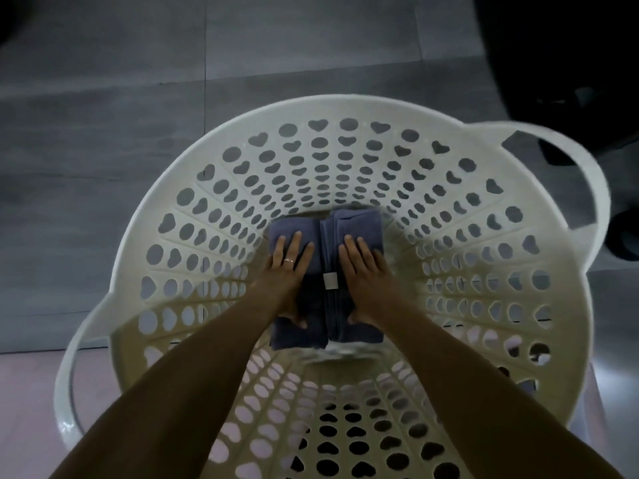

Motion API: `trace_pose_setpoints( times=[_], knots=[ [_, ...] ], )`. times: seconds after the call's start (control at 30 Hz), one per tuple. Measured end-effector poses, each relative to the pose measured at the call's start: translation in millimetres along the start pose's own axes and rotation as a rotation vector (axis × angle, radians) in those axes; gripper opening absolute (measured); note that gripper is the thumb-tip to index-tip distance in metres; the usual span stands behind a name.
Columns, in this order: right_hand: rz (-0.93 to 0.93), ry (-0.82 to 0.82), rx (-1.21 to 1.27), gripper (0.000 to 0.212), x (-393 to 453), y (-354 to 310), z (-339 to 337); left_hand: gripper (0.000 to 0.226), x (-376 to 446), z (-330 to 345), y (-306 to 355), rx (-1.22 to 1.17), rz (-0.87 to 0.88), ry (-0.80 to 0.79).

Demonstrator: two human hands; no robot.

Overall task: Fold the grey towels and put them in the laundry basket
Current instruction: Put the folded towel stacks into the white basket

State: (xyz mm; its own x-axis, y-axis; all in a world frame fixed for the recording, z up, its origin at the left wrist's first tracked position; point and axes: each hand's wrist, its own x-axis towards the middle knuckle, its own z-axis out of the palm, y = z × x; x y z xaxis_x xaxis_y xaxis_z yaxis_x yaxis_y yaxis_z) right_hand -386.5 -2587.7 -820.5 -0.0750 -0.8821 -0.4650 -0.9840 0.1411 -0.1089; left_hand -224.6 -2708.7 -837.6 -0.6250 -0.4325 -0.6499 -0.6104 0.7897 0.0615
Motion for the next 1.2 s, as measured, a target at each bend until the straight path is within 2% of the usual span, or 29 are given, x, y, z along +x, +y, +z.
trace_pose_setpoints(
  times=[0.17, 0.3, 0.37, 0.4, 0.47, 0.5, 0.57, 0.6, 0.7, 0.73, 0.83, 0.9, 1.07, 1.2],
  knots=[
    [0.032, 0.011, 0.006, 0.138, 13, -5, 10, 0.161, 13, 12, -5, -0.023, -0.013, 0.043],
    [0.039, -0.091, -0.004, 0.129, 13, -6, -8, 0.158, 8, 11, -3, -0.025, -0.033, 0.066],
    [-0.014, -0.199, 0.045, 0.107, 6, 0, -34, 0.158, 0, 5, 4, -0.01, -0.075, 0.079],
    [-0.034, -0.228, 0.083, 0.09, -1, 4, -48, 0.158, -4, 0, 9, 0.007, -0.112, 0.066],
    [-0.002, -0.208, 0.149, 0.055, -23, 9, -77, 0.156, -14, -13, 22, 0.052, -0.179, 0.032],
    [0.017, -0.177, 0.185, 0.045, -37, 10, -90, 0.153, -20, -20, 28, 0.061, -0.19, 0.008],
    [0.034, -0.06, 0.283, 0.038, -66, 10, -110, 0.137, -29, -34, 37, 0.03, -0.167, 0.031],
    [0.033, 0.013, 0.335, 0.037, -80, 10, -117, 0.119, -35, -40, 39, -0.023, -0.136, 0.077],
    [0.022, 0.21, 0.52, 0.035, -118, 9, -132, 0.039, -57, -61, 44, -0.402, 0.009, 0.142],
    [0.024, 0.249, 0.574, 0.033, -129, 8, -135, 0.029, -68, -68, 48, -0.51, 0.023, 0.202],
    [0.036, 0.399, 0.706, 0.027, -171, 7, -146, 0.021, -113, -92, 73, -0.734, 0.013, 0.439],
    [0.047, 0.527, 0.799, 0.024, -209, 9, -152, 0.022, -151, -106, 99, -0.877, 0.024, 0.535],
    [0.107, 0.658, 0.978, 0.019, -312, 33, -132, 0.029, -236, -118, 182, -1.138, 0.158, 0.641],
    [0.184, 0.689, 1.067, 0.021, -370, 66, -92, 0.034, -265, -114, 256, -1.234, 0.256, 0.591]
  ],
)
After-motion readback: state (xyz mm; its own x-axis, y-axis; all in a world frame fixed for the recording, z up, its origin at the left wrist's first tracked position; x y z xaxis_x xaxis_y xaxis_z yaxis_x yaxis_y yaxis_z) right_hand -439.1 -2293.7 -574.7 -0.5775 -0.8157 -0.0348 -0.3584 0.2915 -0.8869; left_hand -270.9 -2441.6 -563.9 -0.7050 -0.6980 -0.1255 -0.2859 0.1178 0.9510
